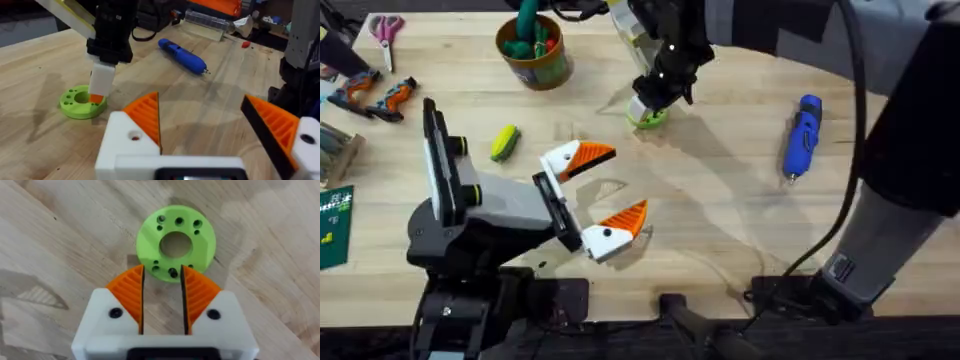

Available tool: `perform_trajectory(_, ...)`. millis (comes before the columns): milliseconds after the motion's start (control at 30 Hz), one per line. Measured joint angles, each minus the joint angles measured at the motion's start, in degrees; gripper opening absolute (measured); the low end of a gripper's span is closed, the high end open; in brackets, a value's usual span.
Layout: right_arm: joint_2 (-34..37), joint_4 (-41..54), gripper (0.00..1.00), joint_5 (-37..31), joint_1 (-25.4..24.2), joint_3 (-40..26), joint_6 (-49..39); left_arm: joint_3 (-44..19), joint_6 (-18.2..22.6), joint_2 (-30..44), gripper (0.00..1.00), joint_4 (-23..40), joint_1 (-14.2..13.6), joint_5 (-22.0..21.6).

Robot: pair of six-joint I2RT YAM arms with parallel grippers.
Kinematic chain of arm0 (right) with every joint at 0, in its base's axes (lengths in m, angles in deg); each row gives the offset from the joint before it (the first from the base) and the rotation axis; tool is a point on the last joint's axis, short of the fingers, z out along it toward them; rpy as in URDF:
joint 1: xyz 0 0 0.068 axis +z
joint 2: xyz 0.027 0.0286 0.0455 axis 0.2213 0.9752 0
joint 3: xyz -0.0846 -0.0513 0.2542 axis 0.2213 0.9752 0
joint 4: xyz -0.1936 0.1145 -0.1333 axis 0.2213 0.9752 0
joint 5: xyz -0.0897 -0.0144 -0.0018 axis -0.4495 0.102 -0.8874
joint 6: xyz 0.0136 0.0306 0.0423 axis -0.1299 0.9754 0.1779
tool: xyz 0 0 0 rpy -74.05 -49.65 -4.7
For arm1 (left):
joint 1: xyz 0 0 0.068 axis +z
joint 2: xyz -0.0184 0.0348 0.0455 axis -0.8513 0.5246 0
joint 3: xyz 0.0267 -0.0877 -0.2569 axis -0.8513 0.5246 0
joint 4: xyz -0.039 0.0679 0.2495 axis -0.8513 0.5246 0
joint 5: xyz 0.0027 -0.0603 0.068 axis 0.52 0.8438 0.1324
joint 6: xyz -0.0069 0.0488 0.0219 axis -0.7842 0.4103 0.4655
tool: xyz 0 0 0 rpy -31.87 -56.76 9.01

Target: Pick up the gripper from the table and insert it into the empty holder that is missing its gripper. Then pick up a screw, insert it into the mounting hole, and use the screwdriver to tighten it. Finally, clean up the table by picking up the vegetable and placing it into the bucket.

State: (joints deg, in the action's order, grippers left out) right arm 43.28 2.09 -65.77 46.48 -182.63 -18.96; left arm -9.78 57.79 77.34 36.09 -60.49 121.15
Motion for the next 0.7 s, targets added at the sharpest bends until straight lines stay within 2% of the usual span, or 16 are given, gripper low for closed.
perform_trajectory(167,2.23,-0.04,0.383,-0.39,-0.02,-0.29,0.0,0.0,0.0,0.0,0.986,0.0,0.0,0.01)
perform_trajectory(467,2.23,0.02,0.381,-2.17,0.04,-0.5,-0.01,0.0,0.01,0.0,0.986,0.0,0.0,0.01)
perform_trajectory(533,2.23,0.04,0.335,-2.21,0.04,-0.5,0.0,0.0,0.0,0.02,0.986,0.0,0.0,0.01)
perform_trajectory(667,2.23,-0.08,0.164,-2.55,0.04,-0.5,0.01,0.0,0.0,0.0,0.986,0.0,0.0,0.01)
perform_trajectory(700,2.23,-0.17,0.019,-2.78,0.04,-0.53,0.19,0.0,0.0,0.0,0.986,0.0,0.0,0.01)
